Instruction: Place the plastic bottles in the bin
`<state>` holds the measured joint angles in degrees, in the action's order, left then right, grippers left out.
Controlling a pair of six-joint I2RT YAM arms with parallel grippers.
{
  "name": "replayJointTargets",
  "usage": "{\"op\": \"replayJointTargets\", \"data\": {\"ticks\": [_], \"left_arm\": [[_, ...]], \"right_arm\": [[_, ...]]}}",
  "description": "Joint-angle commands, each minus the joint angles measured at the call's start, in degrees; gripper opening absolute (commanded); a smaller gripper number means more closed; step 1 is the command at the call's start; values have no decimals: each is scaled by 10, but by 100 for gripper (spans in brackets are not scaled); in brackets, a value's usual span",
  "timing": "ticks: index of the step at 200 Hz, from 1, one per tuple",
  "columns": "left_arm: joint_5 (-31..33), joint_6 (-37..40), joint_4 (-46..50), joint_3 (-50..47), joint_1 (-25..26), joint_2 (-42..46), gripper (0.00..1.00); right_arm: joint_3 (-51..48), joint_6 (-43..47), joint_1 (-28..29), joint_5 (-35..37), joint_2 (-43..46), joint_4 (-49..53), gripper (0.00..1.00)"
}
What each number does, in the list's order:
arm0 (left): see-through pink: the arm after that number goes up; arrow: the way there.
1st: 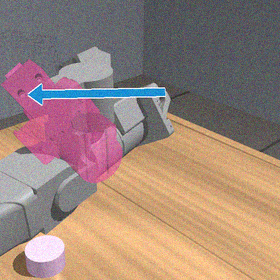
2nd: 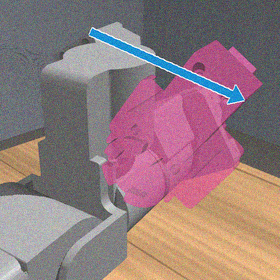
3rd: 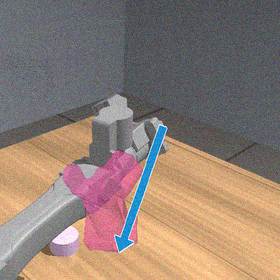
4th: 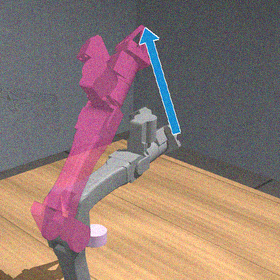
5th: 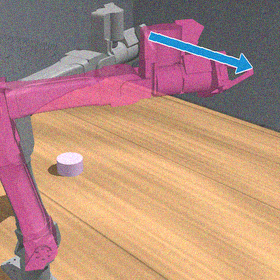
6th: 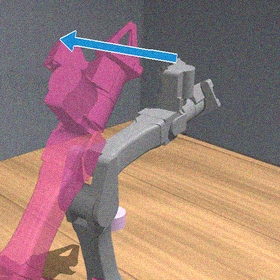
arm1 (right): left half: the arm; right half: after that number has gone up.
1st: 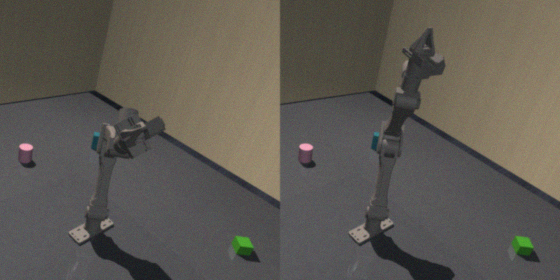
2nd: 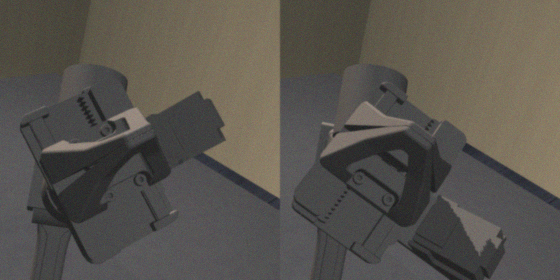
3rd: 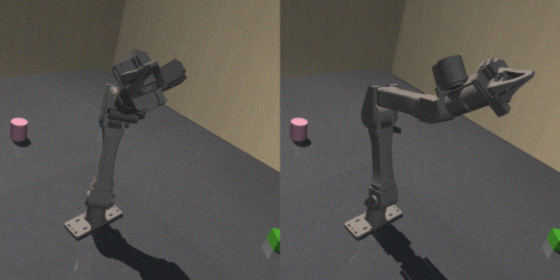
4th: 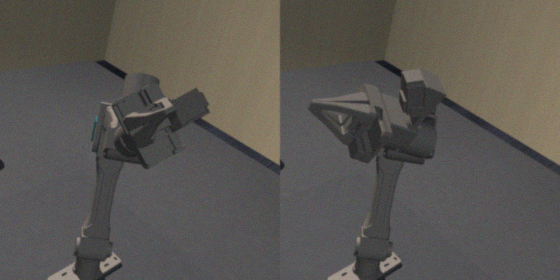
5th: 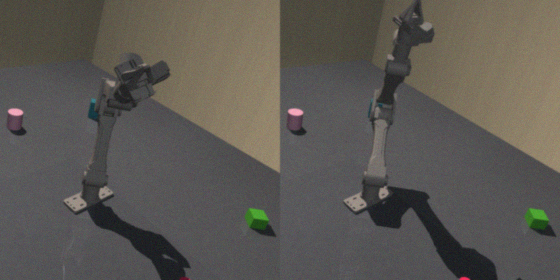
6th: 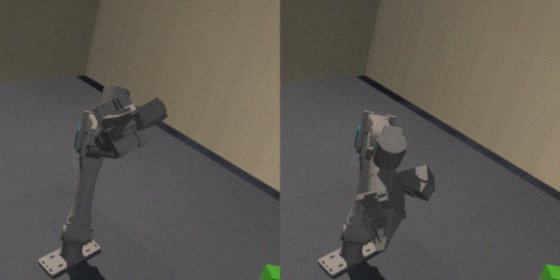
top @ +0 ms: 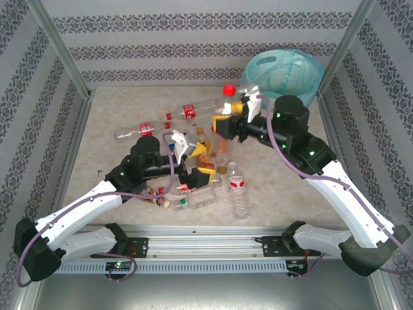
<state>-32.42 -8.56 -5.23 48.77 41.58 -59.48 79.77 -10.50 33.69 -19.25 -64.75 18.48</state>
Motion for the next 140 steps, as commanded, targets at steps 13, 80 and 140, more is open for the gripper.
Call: {"op": "replayJointTargets", "data": {"ticks": [13, 80, 140], "left_arm": [[172, 6, -38, 20, 3, 12, 100], [136, -47, -41, 53, 3, -26, 100], [124, -56, -17, 62, 3, -34, 100]], "right_arm": [[65, 1, -68, 90, -24, -31, 52], [181, 76, -193, 266, -183, -112, 46], [212, 73, -251, 312, -304, -165, 46]]}}
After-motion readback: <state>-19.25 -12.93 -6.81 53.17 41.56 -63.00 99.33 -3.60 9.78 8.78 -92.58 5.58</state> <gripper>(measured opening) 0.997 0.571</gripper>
